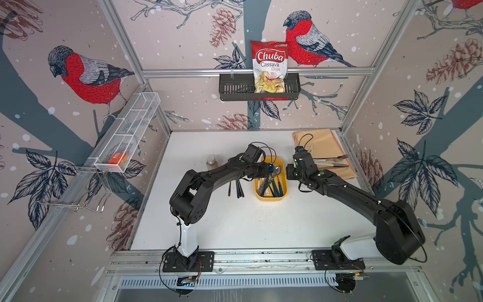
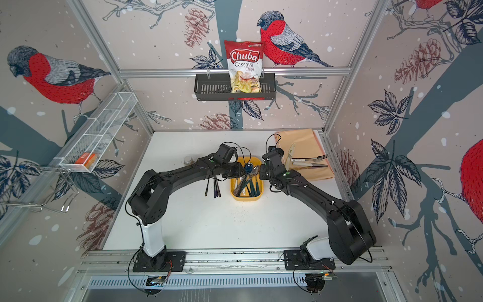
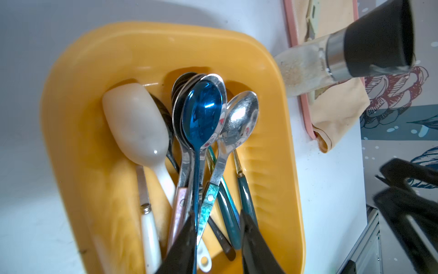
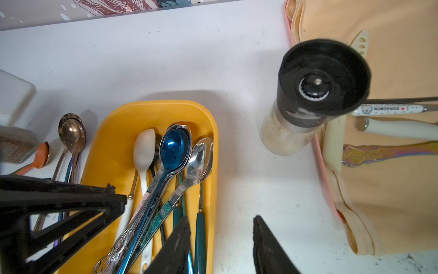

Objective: Put the spoon into the storage box
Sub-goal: Place the spoon in the storage box, then pick up the spoon from the center of the board.

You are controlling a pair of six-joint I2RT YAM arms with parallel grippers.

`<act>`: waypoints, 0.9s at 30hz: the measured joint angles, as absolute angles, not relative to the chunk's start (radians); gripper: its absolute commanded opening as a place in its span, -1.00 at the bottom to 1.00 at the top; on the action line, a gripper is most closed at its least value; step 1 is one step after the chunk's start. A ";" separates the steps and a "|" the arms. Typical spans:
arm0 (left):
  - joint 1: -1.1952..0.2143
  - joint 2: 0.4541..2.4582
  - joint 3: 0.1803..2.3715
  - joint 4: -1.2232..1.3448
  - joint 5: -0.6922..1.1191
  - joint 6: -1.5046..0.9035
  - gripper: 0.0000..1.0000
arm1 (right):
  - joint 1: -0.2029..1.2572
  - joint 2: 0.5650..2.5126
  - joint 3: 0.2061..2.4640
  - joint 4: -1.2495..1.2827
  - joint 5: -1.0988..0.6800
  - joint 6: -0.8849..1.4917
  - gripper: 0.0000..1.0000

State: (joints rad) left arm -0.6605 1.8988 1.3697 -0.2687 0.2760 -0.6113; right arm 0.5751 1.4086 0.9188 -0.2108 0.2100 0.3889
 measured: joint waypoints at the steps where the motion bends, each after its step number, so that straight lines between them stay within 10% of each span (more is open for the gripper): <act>1: -0.661 1.884 1.375 -0.285 0.257 -0.590 -0.28 | 0.575 1.409 0.919 -0.211 0.210 0.389 -0.10; 27: -0.443 1.658 1.120 -0.480 -0.027 -0.335 -0.28 | 0.600 1.390 0.904 -0.214 0.237 0.393 -0.10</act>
State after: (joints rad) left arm -0.4427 1.6581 1.1202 -0.4805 -0.0265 -0.3347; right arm 0.5999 1.3899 0.9043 -0.2138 0.2367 0.3927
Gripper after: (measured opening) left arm 0.369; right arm 0.451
